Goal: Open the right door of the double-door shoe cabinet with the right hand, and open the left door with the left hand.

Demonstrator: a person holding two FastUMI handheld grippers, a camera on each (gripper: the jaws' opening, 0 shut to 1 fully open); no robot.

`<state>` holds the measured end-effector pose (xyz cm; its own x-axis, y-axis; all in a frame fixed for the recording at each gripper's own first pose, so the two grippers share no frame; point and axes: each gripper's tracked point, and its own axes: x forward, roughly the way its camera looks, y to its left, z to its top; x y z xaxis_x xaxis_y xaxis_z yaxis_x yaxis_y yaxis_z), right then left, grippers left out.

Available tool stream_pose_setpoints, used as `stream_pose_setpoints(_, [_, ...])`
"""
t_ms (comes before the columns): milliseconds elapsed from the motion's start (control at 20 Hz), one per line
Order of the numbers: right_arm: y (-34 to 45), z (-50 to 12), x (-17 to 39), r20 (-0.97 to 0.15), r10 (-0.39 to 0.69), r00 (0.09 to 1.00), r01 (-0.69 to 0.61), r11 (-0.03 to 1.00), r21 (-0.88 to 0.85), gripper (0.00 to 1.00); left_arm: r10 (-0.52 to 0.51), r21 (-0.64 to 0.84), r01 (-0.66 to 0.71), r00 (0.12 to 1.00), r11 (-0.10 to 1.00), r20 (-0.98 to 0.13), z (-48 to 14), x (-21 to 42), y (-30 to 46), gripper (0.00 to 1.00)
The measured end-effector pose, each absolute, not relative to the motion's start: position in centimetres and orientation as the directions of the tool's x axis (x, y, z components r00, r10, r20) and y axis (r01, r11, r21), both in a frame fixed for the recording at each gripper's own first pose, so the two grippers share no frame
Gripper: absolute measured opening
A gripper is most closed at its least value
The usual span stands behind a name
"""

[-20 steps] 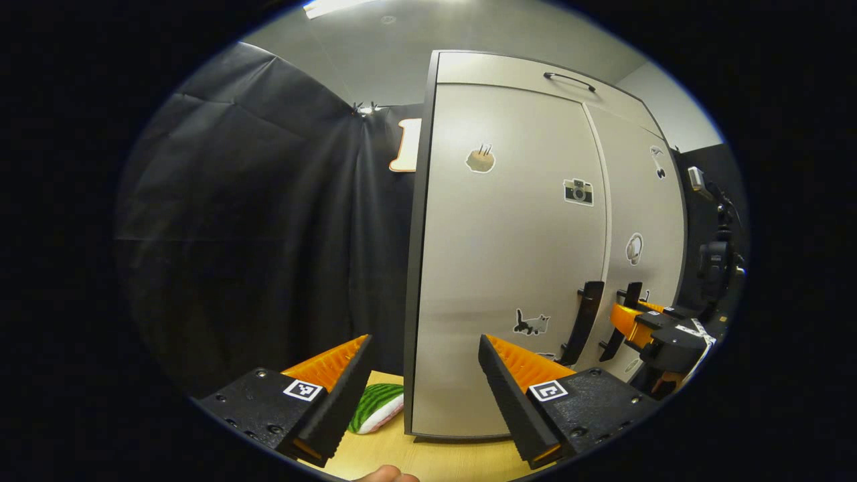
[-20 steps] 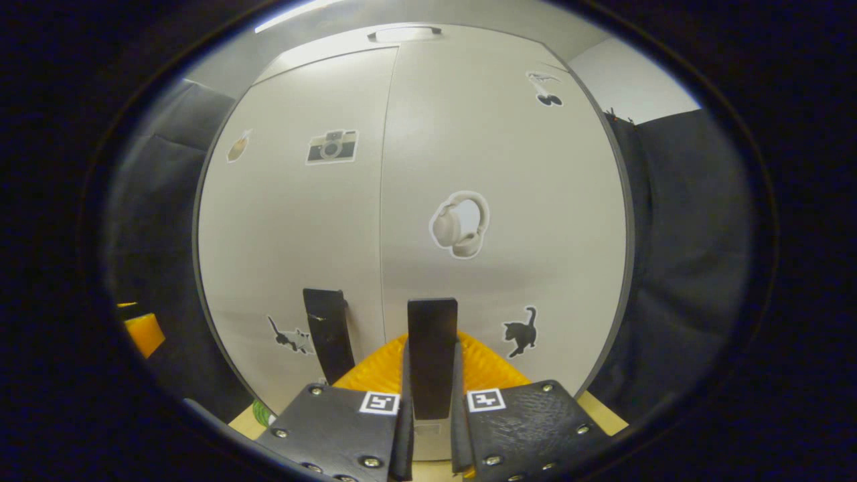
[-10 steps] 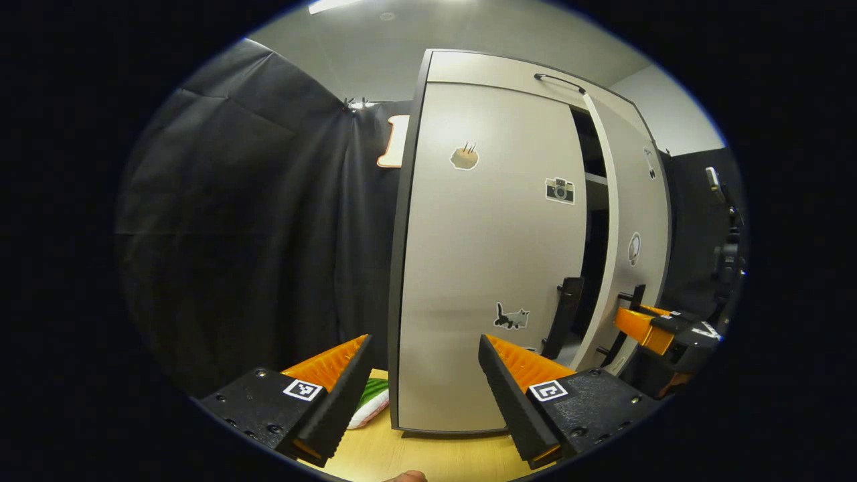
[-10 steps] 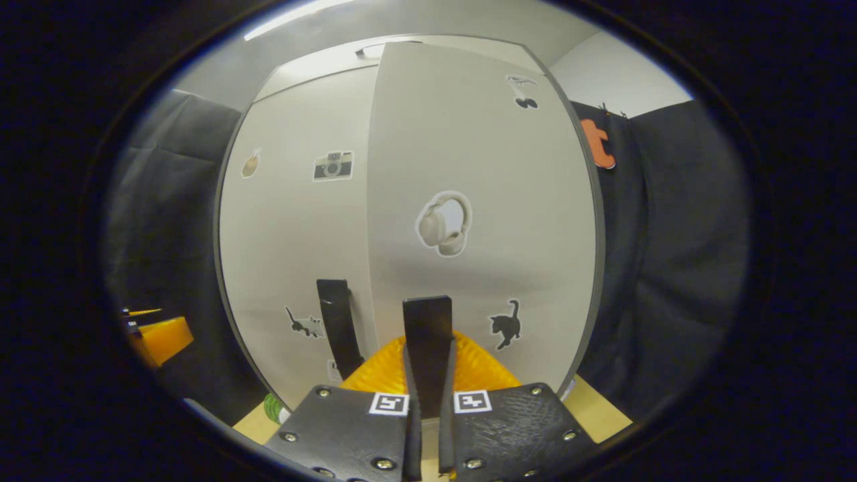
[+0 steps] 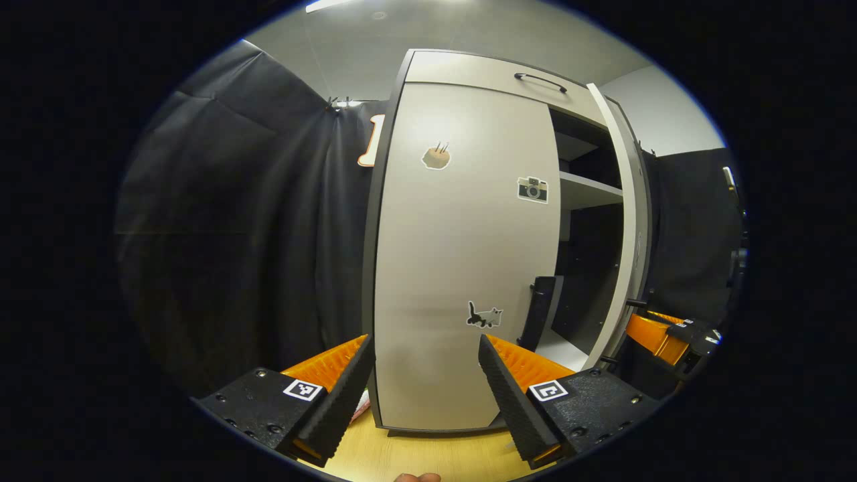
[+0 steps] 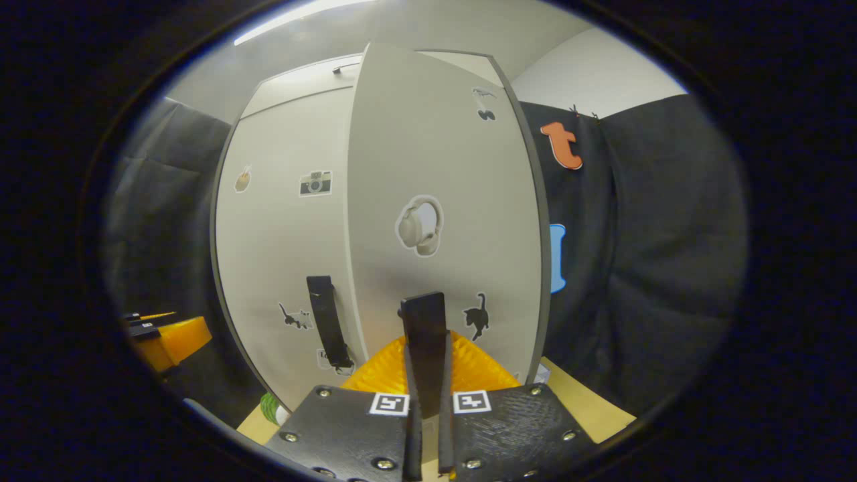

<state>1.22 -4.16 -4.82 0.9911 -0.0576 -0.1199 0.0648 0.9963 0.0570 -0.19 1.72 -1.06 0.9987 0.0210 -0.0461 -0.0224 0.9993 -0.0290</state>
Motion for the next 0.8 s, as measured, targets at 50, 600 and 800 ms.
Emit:
stream_pose_setpoints(50, [-4.5, -4.7, 0.8, -0.12, -0.065, 0.991, 0.072, 0.996, 0.06, 0.1, 0.013, -0.027, -0.015, 0.999, 1.0, -0.046, -1.1, -0.2, 1.4, 0.96])
stream_pose_setpoints(600, [-11.1, -4.0, -3.9, -0.116, -0.199, 0.973, 0.206, 0.977, 0.052, 0.03, -0.071, -0.029, 0.069, 0.996, 0.997, -0.062, -1.8, 0.3, -2.3, 0.96])
stream_pose_setpoints(800, [-16.2, -3.6, -5.5, -0.113, -0.307, 0.945, 0.312, 0.949, 0.036, 0.03, -0.089, -0.023, 0.087, 0.994, 0.996, -0.068, -2.3, 0.5, -3.4, 0.96])
